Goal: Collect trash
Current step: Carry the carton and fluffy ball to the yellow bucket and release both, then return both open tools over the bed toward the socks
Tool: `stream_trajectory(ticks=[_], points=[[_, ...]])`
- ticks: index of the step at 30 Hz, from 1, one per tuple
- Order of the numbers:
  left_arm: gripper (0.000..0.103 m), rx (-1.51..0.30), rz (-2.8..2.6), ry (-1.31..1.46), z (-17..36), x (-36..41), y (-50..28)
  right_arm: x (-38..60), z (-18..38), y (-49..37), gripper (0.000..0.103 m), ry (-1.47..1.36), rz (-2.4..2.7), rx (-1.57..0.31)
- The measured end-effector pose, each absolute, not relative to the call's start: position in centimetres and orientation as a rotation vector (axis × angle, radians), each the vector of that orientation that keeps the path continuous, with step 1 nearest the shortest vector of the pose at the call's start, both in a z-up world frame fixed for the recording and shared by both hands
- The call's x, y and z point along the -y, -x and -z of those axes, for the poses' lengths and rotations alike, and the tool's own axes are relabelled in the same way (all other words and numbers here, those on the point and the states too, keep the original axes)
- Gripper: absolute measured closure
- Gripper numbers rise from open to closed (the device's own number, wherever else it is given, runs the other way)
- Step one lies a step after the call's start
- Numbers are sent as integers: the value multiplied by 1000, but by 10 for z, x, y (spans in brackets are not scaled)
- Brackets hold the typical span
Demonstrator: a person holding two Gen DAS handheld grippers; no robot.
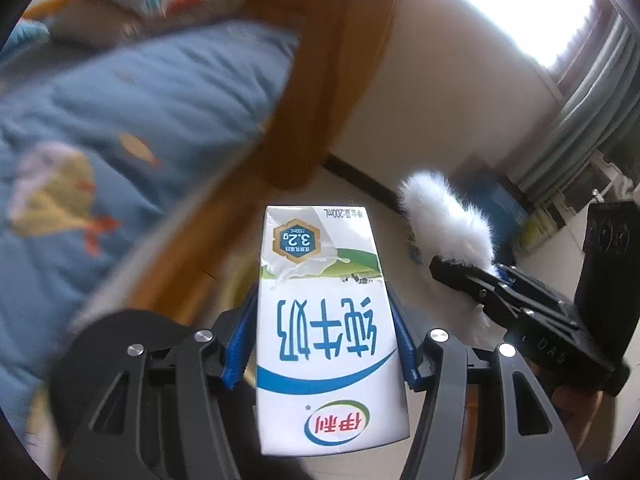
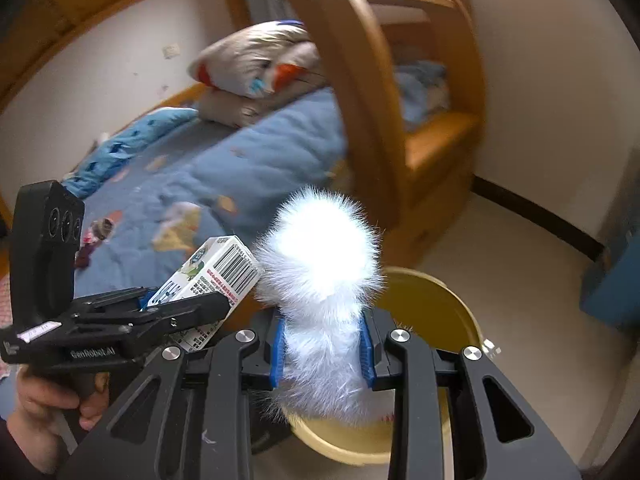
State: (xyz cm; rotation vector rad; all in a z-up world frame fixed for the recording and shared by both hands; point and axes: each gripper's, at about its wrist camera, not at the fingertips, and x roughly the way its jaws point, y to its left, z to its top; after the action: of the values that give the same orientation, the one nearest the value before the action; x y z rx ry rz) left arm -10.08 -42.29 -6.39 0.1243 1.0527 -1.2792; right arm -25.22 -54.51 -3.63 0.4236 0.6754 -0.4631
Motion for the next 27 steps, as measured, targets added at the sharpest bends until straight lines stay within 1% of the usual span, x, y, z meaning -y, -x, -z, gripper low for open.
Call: stream_trajectory(ticks=[2, 4, 6, 7, 8, 11, 22, 24, 25, 26, 27], points=[[45, -1087, 1295, -132, 72, 432, 107, 553, 46, 260, 74, -452, 478, -693], [45, -1096, 1304, -157, 78, 438, 115, 560, 54, 267, 71, -469, 474, -707], [45, -1099, 1302, -178, 82, 444, 117, 568, 60, 274, 58, -502, 506, -693], [45, -1101, 1299, -188, 84, 446, 117, 571, 61, 276, 40, -524, 515, -689], [45, -1103, 1294, -196, 85, 446, 118, 576, 63, 280, 35, -562, 536, -674], [45, -1109, 1277, -227, 91, 451, 118, 585, 64, 289, 35, -607, 524, -654], [45, -1162, 1343, -268, 110, 484, 128, 599, 60, 312, 34, -632, 582, -647], [43, -1166, 1366, -268, 111, 492, 128, 604, 57, 316, 34, -637, 590, -636], [39, -1169, 1375, -265, 112, 494, 127, 605, 56, 317, 34, -632, 597, -631], [22, -1180, 1385, -264, 113, 497, 127, 606, 53, 318, 34, -625, 603, -625], [13, -1186, 1389, -263, 113, 498, 126, 607, 52, 319, 33, -620, 608, -620]])
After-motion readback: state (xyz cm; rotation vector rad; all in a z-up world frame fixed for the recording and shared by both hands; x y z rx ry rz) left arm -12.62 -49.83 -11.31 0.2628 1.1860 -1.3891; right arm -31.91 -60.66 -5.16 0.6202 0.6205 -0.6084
